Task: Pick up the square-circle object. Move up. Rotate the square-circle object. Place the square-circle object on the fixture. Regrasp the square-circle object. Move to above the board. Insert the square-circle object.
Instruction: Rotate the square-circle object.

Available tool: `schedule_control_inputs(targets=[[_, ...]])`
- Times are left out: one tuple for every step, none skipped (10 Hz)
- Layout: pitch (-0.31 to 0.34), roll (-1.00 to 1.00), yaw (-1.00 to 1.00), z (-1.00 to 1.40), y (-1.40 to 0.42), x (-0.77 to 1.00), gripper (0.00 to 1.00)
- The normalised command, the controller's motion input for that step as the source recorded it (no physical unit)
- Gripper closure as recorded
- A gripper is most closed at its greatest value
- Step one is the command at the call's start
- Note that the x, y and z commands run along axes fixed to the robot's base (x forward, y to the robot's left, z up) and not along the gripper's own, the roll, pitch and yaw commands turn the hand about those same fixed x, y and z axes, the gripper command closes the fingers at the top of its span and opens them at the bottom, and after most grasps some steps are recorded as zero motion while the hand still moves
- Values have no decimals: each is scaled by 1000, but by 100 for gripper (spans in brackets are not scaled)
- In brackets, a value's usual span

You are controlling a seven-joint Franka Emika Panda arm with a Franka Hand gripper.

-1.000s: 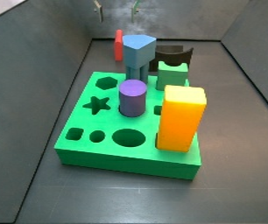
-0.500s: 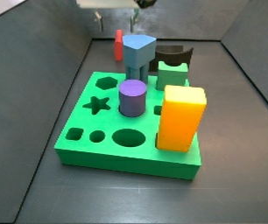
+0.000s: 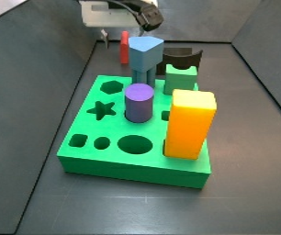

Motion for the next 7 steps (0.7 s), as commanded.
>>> schedule_control_inputs(targets=[[-43, -120, 18, -792, 13, 58, 0], [-51, -129, 17, -658, 15, 50, 0], [-55, -136, 15, -561, 15, 43, 0], [-59, -140, 14, -496, 16, 47, 0], [-58, -147, 9, -375, 19, 47, 0], [-59, -154, 7, -288, 18, 45, 0], [-68, -160, 5, -177, 20, 42, 0]])
